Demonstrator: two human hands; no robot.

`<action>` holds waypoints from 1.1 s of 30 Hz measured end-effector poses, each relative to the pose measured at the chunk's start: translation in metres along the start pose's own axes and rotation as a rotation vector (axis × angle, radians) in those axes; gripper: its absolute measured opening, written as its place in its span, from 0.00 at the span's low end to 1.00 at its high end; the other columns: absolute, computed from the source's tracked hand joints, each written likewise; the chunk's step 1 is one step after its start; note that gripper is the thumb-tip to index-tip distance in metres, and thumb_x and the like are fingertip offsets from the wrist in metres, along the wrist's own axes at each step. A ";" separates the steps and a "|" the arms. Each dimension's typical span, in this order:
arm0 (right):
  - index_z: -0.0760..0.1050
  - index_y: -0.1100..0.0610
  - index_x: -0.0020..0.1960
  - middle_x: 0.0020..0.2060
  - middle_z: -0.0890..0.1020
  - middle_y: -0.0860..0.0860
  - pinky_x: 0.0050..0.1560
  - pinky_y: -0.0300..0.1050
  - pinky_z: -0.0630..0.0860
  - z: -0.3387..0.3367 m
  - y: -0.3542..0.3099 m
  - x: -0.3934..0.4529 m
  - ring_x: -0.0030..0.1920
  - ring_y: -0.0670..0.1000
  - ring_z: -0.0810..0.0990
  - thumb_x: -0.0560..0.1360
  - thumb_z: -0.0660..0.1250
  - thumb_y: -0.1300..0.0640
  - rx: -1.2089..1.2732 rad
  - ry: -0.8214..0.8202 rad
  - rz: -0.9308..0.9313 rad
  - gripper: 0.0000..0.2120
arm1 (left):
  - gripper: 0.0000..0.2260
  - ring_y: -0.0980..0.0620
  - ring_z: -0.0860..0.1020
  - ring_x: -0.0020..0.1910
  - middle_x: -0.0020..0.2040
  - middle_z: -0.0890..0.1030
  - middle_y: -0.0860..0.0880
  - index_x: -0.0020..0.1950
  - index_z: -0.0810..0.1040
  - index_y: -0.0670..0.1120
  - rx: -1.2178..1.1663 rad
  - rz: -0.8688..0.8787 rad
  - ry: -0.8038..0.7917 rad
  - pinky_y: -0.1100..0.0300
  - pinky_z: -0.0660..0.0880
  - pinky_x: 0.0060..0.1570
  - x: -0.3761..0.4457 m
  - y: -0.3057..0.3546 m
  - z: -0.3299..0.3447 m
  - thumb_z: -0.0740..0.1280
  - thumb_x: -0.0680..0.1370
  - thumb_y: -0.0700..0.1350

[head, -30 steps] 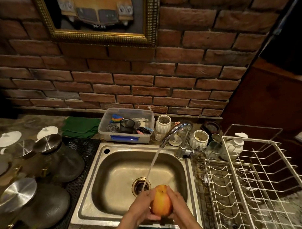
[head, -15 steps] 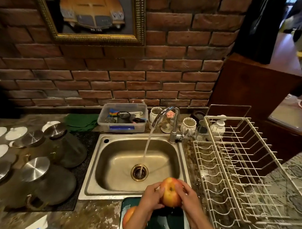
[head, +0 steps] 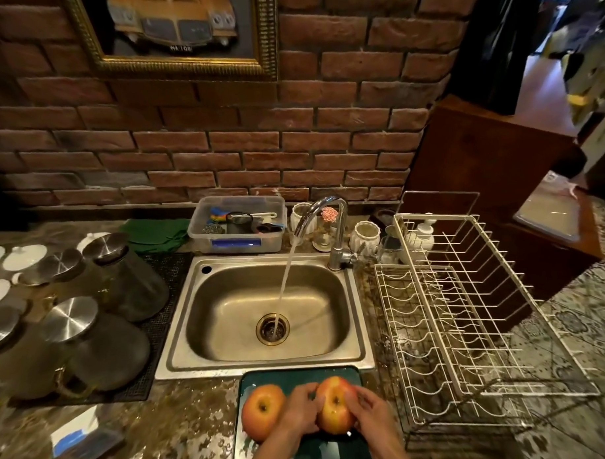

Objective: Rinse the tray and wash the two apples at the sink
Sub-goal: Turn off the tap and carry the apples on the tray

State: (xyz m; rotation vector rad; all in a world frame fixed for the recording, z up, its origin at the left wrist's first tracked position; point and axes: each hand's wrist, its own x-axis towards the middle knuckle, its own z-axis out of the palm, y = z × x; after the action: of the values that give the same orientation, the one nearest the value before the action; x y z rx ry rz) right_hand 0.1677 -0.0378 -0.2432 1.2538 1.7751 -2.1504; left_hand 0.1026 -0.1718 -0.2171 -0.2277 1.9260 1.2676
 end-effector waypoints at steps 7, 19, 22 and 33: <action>0.76 0.60 0.57 0.50 0.82 0.58 0.47 0.46 0.79 -0.002 0.000 -0.006 0.53 0.57 0.81 0.75 0.71 0.65 -0.008 -0.011 -0.014 0.12 | 0.16 0.46 0.76 0.63 0.65 0.78 0.46 0.71 0.73 0.47 -0.056 -0.030 0.004 0.49 0.79 0.60 0.004 -0.005 -0.003 0.63 0.82 0.42; 0.76 0.62 0.62 0.50 0.83 0.57 0.46 0.46 0.79 -0.009 -0.005 0.010 0.47 0.52 0.80 0.76 0.72 0.59 -0.120 -0.010 0.058 0.16 | 0.19 0.52 0.79 0.60 0.65 0.80 0.47 0.72 0.74 0.48 0.139 0.157 0.032 0.64 0.75 0.58 0.006 -0.005 -0.013 0.65 0.81 0.47; 0.76 0.64 0.65 0.56 0.81 0.61 0.64 0.52 0.74 -0.008 -0.025 0.010 0.54 0.55 0.79 0.77 0.70 0.58 -0.215 0.044 -0.021 0.18 | 0.14 0.58 0.78 0.53 0.61 0.83 0.50 0.66 0.79 0.49 0.160 0.256 0.130 0.70 0.72 0.50 0.003 0.015 -0.032 0.65 0.81 0.46; 0.76 0.49 0.63 0.58 0.80 0.47 0.56 0.44 0.74 0.012 -0.125 -0.001 0.60 0.49 0.77 0.81 0.64 0.51 -0.391 0.073 -0.462 0.12 | 0.12 0.59 0.77 0.59 0.59 0.80 0.56 0.63 0.80 0.52 0.277 0.573 0.549 0.59 0.75 0.62 -0.017 0.070 -0.135 0.64 0.81 0.49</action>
State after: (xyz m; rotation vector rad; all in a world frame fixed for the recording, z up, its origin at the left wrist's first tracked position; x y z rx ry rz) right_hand 0.0955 -0.0080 -0.1447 0.9030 2.5628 -1.8101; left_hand 0.0060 -0.2555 -0.1334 0.1529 2.7486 1.3602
